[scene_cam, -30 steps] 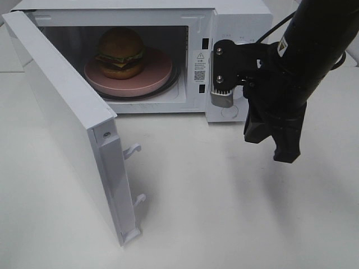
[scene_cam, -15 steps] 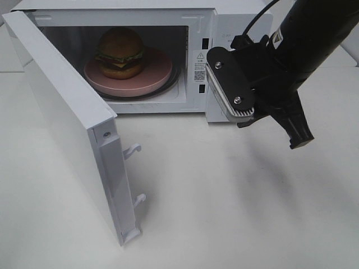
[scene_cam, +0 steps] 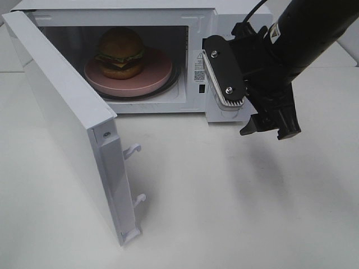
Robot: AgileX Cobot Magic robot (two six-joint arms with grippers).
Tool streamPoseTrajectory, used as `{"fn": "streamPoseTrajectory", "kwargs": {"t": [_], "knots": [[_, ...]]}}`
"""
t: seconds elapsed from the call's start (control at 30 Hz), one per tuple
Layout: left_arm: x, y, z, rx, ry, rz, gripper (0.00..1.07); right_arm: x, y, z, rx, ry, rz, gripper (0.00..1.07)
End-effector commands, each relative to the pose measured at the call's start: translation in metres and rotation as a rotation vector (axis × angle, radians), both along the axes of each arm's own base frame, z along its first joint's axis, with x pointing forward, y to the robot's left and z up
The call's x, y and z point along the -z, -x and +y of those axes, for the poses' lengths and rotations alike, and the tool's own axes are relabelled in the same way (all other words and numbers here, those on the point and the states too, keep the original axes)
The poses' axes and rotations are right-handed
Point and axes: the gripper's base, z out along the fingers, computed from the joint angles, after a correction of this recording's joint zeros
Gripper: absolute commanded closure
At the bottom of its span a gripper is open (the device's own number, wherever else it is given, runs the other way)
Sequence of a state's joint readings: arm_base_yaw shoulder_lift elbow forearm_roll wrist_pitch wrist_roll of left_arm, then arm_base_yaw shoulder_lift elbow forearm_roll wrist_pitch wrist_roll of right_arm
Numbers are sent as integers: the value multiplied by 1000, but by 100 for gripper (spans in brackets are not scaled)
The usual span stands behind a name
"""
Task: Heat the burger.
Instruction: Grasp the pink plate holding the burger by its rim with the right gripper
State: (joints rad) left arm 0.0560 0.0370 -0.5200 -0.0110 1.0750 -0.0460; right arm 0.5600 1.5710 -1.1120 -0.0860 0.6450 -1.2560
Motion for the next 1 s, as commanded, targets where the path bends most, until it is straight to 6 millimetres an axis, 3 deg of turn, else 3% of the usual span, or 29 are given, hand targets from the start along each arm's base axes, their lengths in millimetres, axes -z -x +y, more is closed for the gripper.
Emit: {"fn": "streamPoseTrajectory", "kwargs": {"t": [0.03,0.7,1.0], "knots": [[0,-1,0,0,0,-7,15,6,-6,5,6,-14,-17,20],[0,-1,0,0,0,-7,15,24,-38,71,-6,-104,-89,20],[0,-1,0,0,0,-7,15,32,-54,89,0,-150,-135,21]]}}
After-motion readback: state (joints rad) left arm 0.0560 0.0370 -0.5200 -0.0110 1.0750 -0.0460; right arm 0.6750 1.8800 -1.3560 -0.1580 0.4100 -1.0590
